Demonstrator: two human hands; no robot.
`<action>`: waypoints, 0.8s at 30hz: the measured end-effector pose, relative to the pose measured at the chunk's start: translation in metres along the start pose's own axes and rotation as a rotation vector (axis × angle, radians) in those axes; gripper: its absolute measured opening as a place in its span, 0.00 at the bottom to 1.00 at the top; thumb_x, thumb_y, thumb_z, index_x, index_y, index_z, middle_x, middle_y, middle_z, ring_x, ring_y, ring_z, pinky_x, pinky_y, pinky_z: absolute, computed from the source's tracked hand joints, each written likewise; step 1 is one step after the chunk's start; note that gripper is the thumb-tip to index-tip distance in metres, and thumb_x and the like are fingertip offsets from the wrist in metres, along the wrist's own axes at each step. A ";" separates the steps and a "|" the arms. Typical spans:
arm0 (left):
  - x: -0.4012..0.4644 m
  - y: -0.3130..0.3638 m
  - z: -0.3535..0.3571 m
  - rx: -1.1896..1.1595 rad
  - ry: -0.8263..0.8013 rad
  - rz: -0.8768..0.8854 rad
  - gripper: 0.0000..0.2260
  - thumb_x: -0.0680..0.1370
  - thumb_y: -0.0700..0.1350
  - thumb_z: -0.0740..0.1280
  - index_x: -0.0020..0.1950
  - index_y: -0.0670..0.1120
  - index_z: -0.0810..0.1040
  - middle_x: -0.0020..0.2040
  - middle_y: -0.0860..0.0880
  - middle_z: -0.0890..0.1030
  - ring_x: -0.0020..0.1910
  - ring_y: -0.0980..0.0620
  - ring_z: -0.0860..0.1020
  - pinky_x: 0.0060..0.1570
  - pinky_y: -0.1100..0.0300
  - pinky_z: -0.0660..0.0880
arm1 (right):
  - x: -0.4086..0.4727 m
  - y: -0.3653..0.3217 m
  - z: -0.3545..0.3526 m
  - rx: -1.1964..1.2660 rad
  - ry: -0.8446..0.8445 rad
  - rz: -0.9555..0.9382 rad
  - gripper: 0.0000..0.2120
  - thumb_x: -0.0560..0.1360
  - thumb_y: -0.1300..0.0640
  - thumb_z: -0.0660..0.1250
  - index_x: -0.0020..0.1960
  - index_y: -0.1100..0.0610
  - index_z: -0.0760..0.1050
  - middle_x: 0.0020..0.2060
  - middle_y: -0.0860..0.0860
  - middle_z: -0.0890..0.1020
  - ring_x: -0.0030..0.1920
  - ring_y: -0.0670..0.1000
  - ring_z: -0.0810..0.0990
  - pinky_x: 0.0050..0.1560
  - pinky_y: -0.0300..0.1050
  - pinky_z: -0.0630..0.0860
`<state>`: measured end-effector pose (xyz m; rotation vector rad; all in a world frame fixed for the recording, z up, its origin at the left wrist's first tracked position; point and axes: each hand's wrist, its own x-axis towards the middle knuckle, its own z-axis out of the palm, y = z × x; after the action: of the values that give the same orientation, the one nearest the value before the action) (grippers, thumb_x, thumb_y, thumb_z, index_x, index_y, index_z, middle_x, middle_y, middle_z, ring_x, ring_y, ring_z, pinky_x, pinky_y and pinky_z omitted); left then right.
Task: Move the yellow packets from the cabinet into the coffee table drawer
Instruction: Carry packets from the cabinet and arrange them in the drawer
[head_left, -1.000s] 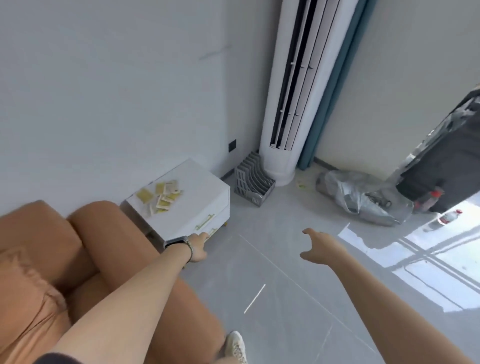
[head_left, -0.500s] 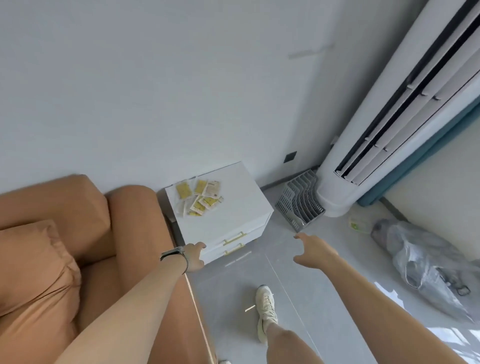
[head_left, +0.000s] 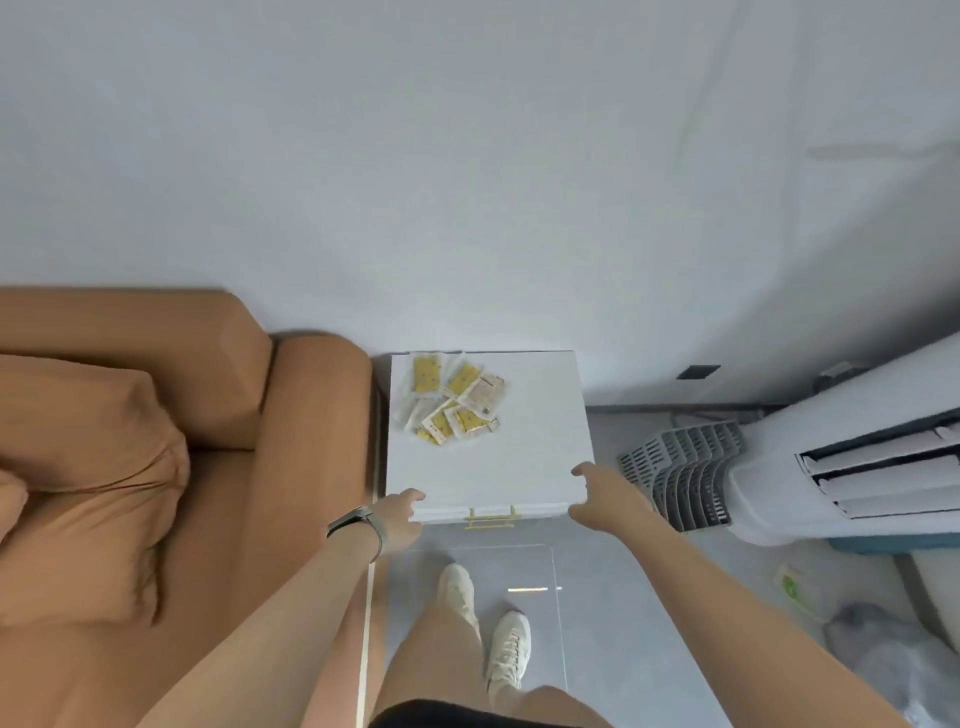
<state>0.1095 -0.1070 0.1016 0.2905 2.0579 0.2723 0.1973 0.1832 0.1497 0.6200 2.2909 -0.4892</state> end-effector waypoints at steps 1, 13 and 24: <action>0.006 -0.004 -0.003 -0.038 -0.004 -0.022 0.26 0.77 0.49 0.57 0.76 0.53 0.61 0.63 0.49 0.77 0.53 0.50 0.78 0.54 0.57 0.74 | 0.012 -0.005 0.003 0.003 -0.022 -0.008 0.29 0.74 0.53 0.64 0.74 0.50 0.61 0.64 0.52 0.75 0.59 0.52 0.77 0.55 0.48 0.77; 0.097 -0.021 -0.024 -0.303 0.092 -0.084 0.22 0.79 0.42 0.60 0.74 0.48 0.65 0.74 0.47 0.65 0.71 0.49 0.67 0.68 0.59 0.64 | 0.117 -0.021 0.049 0.055 -0.167 -0.002 0.23 0.78 0.55 0.62 0.72 0.52 0.64 0.60 0.52 0.76 0.59 0.51 0.76 0.56 0.45 0.74; 0.189 0.002 0.010 -0.814 0.162 -0.168 0.17 0.80 0.43 0.62 0.69 0.50 0.71 0.63 0.52 0.75 0.61 0.51 0.75 0.61 0.56 0.72 | 0.230 -0.008 0.100 -0.075 -0.228 -0.122 0.25 0.77 0.61 0.62 0.72 0.47 0.65 0.60 0.52 0.74 0.61 0.54 0.71 0.55 0.43 0.71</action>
<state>0.0294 -0.0444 -0.0585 -0.4115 1.9329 1.0093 0.0995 0.1932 -0.0809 0.3687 2.1266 -0.5022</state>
